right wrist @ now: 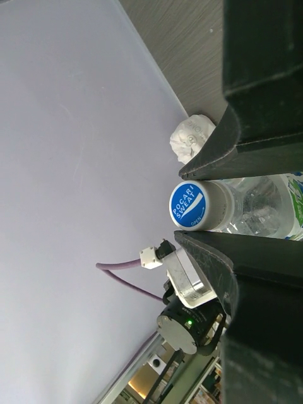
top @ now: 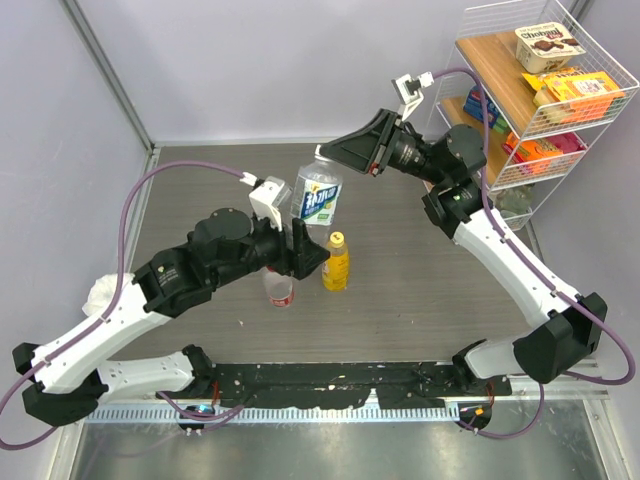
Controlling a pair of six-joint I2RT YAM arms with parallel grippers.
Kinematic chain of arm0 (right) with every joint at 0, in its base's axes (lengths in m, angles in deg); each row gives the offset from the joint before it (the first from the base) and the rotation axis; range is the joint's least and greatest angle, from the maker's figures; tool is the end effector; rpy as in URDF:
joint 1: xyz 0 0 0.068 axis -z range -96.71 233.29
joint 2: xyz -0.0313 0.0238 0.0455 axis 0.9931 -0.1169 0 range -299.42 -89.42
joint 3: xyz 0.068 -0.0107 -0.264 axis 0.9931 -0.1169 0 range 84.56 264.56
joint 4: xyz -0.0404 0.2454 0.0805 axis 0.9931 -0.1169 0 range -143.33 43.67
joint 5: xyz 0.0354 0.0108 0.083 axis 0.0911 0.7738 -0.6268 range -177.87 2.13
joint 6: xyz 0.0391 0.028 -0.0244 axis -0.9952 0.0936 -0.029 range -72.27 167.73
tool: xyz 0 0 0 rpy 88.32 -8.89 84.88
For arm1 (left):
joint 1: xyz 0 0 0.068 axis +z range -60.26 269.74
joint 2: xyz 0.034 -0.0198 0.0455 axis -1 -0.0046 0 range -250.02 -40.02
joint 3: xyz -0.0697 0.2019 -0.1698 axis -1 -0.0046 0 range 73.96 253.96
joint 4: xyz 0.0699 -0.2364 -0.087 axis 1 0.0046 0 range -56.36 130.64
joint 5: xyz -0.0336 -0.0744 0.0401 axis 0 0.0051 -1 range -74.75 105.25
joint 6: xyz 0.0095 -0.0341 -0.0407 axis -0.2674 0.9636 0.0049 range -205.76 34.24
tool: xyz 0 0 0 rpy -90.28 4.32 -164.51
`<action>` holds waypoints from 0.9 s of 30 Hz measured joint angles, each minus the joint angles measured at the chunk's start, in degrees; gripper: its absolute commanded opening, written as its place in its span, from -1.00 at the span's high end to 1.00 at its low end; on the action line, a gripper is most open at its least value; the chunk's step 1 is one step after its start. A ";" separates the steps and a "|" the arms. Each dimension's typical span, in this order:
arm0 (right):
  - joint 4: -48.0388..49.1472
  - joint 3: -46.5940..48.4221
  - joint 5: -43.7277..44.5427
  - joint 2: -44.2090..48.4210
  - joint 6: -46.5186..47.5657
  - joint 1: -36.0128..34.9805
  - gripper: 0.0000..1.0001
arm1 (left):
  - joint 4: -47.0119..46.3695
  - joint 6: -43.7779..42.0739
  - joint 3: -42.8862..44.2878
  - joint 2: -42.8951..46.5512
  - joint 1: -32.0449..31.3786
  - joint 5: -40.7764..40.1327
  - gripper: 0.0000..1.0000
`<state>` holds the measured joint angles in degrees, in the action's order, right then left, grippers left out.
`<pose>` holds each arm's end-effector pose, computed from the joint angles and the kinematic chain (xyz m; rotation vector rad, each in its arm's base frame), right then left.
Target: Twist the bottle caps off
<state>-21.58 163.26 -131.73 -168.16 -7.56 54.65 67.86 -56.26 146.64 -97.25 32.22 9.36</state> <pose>0.2550 0.1673 0.4738 -0.4722 1.3857 1.6647 0.1109 -0.1674 0.4234 0.4141 1.9649 -0.9150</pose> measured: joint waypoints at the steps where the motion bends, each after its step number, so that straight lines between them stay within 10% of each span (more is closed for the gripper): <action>1: 0.66 0.00 -0.24 0.00 -0.26 0.02 0.97 | -0.35 0.07 0.00 0.04 0.00 0.37 1.00; 7: 2.49 -0.17 -1.09 0.00 -1.25 0.46 0.86 | -1.81 0.13 -0.70 0.33 0.00 1.25 1.00; 16: 3.19 -1.77 -1.01 1.07 -2.16 1.79 -0.69 | -1.55 0.09 -2.10 0.90 -0.11 1.27 1.00; 27: -7.45 -0.04 7.06 6.38 4.76 2.62 -0.94 | 0.63 -0.20 -3.02 0.81 -0.13 0.48 1.00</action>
<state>-29.03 163.21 -124.67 -161.78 -2.80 57.27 68.49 -56.46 143.63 -96.44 32.09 9.84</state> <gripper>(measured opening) 0.972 0.678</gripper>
